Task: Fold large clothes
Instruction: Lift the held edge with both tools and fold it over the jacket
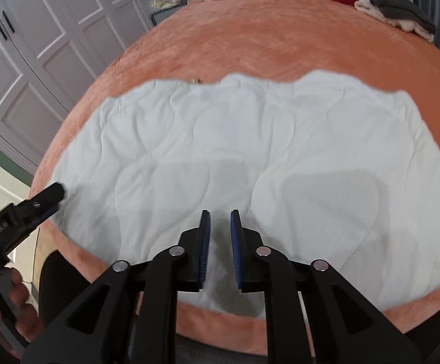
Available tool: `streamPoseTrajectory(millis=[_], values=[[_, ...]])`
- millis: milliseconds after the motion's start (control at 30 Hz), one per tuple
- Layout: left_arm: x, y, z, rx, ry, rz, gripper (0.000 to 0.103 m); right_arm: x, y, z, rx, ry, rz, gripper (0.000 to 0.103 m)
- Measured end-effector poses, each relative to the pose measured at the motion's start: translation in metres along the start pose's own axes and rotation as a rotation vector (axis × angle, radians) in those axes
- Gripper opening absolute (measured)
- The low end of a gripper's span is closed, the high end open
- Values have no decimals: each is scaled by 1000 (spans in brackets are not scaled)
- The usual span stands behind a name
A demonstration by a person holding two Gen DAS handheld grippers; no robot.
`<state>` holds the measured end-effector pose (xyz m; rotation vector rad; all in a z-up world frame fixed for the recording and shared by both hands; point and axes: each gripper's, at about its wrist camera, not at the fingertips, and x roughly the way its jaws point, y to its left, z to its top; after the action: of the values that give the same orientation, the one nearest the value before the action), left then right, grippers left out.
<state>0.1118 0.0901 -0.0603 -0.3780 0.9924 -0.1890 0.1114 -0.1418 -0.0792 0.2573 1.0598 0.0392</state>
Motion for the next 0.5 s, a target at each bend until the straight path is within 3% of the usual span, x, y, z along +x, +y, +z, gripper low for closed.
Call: streamPoseTrajectory(millis=[267, 500], values=[[5, 77, -16, -330, 65, -89, 53, 24, 2, -14, -15, 50, -43, 15], [34, 71, -16, -380, 118, -174, 58, 32, 6, -13, -34, 63, -79, 16]])
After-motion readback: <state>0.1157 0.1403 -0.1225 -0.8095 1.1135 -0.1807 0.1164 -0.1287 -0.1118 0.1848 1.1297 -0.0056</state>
